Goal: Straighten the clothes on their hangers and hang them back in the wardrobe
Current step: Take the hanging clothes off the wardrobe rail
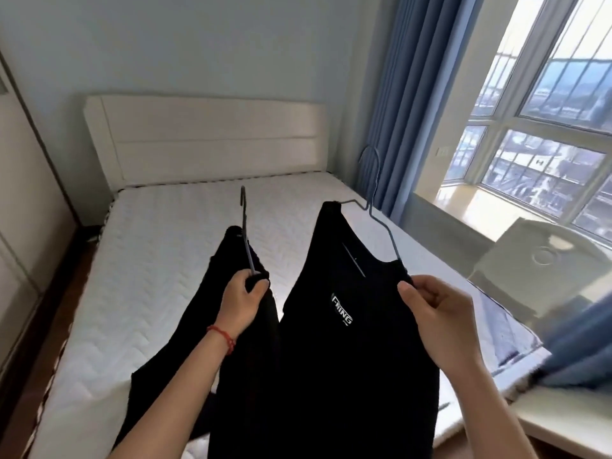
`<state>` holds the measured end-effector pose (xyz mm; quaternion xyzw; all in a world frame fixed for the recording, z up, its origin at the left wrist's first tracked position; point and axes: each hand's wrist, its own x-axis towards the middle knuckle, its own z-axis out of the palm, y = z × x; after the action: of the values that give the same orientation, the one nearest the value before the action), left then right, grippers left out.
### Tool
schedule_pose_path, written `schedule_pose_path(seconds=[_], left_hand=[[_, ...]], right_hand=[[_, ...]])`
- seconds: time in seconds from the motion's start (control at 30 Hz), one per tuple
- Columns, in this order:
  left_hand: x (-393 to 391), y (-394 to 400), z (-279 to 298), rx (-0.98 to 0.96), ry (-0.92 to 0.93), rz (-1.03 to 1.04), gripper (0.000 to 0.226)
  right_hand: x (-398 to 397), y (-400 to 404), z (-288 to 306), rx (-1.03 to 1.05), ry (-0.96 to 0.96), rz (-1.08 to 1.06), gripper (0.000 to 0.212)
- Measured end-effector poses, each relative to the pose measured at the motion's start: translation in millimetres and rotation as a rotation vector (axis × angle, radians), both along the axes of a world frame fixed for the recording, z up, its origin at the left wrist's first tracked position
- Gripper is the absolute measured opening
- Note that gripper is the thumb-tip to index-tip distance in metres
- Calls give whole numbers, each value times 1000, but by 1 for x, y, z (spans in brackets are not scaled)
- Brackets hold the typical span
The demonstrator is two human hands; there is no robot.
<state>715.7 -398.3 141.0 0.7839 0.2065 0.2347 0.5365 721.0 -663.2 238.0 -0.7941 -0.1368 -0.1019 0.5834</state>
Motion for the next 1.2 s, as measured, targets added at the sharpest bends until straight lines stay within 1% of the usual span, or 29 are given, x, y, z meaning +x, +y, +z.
schedule_pose_path(seconds=[0.1,0.2,0.3,0.4,0.53,0.73,0.87,0.93,1.0,1.07,1.13,1.2], left_hand=[[21,12,-33,-68,48,23,19],[20,32,-67,-160,112,73,17],[0,60,-101,-232,178,135,11],[-33,92,-124,-263,224,218,9],[-83,131,-138,-264,242,330,4],[-160,175,-147,-248,297,429,16],[-195,190,-138,-212,271,531,14],[-205,195,-133,-161,246,578,20],[-211,200,-134,-123,239,616,24],[-213,206,-141,-129,259,607,17],[-210,210,-160,-159,328,576,20],[-204,211,-192,-205,424,546,20]], right_hand=[[25,31,-27,-46,87,33,24],[36,69,-60,-94,166,90,20],[33,114,-93,-143,234,181,14],[19,160,-122,-120,283,274,17],[-8,222,-150,-78,354,423,16],[-58,299,-185,-27,454,620,11],[-91,331,-198,3,490,744,11],[-103,342,-205,20,497,800,11],[-109,350,-214,25,518,823,12],[-109,356,-231,-7,534,800,13],[-105,356,-259,-104,539,751,13],[-100,353,-293,-225,572,709,15]])
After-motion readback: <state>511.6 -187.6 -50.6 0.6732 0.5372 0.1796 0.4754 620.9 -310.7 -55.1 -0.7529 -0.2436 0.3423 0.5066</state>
